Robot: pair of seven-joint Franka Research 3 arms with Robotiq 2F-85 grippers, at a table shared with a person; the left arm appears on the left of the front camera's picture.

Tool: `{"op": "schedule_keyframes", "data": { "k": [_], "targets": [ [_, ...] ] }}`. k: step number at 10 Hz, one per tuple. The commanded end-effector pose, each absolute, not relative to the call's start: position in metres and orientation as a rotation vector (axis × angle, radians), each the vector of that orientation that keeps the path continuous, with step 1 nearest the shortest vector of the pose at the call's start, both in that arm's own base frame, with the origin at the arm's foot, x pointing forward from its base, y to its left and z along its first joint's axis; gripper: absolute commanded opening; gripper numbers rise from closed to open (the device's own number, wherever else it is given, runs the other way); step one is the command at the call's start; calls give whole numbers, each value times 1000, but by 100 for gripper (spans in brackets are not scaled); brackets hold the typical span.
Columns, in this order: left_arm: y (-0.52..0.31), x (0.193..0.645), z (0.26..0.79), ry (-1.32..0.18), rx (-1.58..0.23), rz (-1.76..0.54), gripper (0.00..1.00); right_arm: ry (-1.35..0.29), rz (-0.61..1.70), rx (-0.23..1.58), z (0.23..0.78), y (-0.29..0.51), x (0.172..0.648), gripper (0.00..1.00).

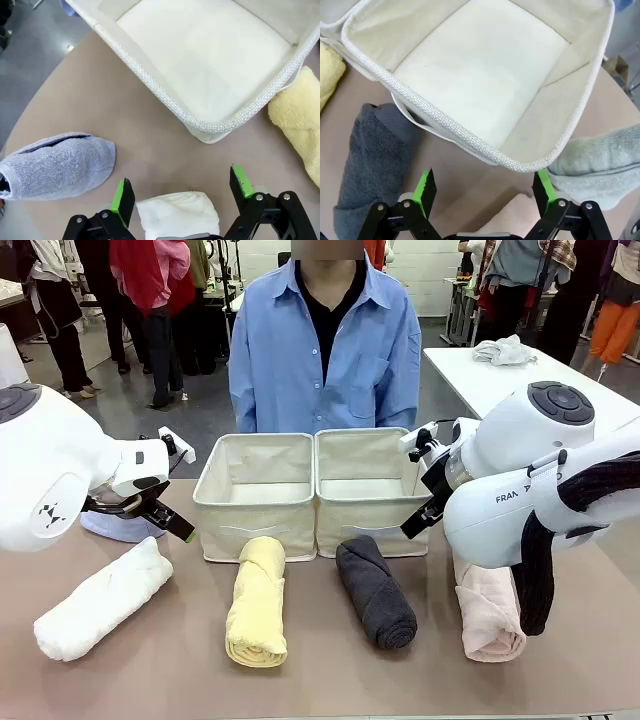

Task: Sort the towels based on their folding style.
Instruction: Pick up one triangle-folded towel and place it in the left Fabric basket.

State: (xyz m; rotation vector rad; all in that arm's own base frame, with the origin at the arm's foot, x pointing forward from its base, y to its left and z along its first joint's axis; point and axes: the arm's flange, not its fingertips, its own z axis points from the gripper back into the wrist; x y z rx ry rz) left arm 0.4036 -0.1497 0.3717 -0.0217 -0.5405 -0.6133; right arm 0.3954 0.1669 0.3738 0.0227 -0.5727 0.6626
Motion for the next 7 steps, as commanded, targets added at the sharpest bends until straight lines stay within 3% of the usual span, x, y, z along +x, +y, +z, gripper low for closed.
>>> {"op": "schedule_keyframes", "data": {
  "k": [1, 7],
  "targets": [
    [-150, 404, 372, -541, -22, -614, 100, -573, 663, 23, 374, 167, 395, 100],
    [-150, 404, 372, -541, -22, -614, 100, -573, 663, 23, 374, 167, 395, 100]
  ]
}}
